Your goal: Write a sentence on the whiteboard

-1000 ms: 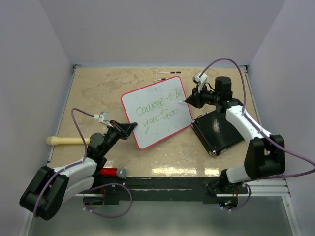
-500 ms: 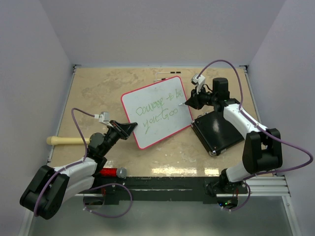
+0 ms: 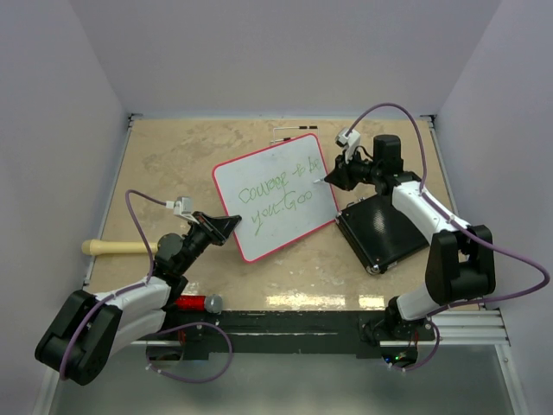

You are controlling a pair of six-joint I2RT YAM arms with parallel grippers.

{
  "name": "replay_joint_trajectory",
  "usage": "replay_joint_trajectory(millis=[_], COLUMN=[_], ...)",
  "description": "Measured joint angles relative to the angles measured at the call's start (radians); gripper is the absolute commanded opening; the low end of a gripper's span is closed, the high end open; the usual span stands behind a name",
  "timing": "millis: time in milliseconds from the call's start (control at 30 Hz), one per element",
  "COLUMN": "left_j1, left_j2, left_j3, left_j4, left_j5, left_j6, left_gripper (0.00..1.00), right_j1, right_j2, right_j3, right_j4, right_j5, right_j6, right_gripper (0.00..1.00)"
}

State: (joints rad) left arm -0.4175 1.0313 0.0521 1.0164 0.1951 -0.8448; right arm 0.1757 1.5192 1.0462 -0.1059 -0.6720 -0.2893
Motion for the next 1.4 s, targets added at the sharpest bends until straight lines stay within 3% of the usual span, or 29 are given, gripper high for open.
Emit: replay_joint_trajectory(millis=[1400], left_j1=[0.000], left_j2=[0.025], left_j3=[0.000], left_j4=[0.024], left_j5=[0.002], left_j6=[-0.003], left_gripper=[0.00], right_j1=[0.000], right_j2=[0.029], right_j3=[0.014], right_j4=[0.026], right_j5=[0.000], right_j6=[0.001], right_gripper=[0.00])
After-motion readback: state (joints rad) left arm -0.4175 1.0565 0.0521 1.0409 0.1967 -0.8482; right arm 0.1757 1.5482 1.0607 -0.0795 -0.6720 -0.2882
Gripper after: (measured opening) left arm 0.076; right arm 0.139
